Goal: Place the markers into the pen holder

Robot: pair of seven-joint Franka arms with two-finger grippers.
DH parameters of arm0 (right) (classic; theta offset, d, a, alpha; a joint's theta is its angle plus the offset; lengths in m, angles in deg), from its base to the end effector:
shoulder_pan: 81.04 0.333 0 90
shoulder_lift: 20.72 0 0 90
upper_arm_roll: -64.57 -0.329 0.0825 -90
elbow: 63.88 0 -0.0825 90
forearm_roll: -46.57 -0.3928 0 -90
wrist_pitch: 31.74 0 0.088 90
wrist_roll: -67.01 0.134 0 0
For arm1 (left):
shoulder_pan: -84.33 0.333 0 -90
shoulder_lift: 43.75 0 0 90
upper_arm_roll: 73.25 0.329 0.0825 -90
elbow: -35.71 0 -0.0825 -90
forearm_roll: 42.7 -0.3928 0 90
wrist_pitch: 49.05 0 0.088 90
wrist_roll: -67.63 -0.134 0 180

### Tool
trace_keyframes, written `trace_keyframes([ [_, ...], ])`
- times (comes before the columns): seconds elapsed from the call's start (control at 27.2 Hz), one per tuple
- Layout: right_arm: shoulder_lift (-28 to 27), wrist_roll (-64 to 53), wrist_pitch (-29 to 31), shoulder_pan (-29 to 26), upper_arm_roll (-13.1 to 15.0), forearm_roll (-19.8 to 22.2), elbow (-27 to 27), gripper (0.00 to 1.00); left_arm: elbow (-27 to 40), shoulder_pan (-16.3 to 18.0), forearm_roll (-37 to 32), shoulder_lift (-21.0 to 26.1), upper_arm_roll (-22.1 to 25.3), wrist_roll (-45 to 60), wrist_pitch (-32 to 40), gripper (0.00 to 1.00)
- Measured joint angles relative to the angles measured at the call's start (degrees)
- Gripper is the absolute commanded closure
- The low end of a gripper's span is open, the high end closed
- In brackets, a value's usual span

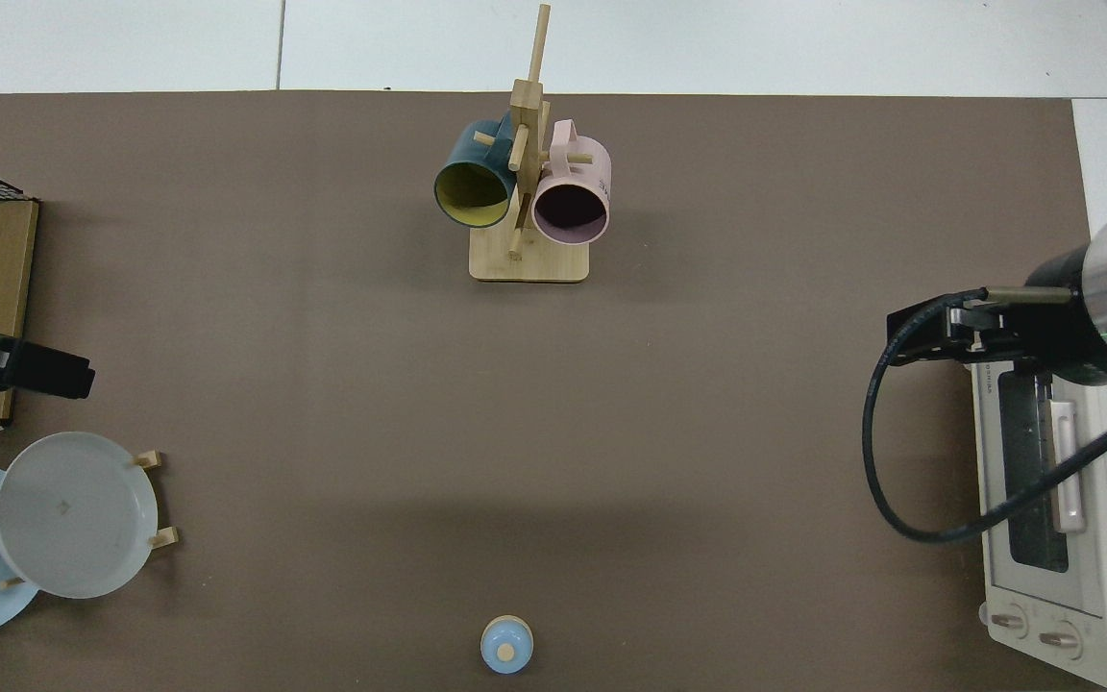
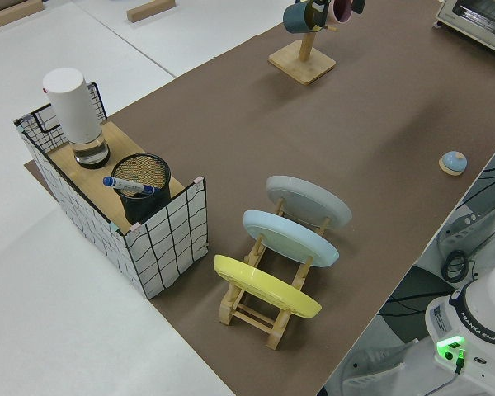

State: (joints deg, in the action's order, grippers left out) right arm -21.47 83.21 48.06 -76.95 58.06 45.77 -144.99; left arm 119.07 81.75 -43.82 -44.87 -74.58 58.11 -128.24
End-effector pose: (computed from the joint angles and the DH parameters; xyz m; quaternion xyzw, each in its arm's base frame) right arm 0.5374 0.1022 0.6612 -0.9987 0.0477 0.0192 0.0033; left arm 0.5338 -0.0337 0.6599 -0.9929 0.1153 0.0271 0.0086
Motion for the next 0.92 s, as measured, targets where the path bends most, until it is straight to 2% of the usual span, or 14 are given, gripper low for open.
trace_keyframes([
  [0.92,0.17,-1.87,-0.04,1.09,1.3,-0.01,-0.18,0.0,0.0,0.0,0.0,0.0,0.0,0.0,0.02,0.0],
])
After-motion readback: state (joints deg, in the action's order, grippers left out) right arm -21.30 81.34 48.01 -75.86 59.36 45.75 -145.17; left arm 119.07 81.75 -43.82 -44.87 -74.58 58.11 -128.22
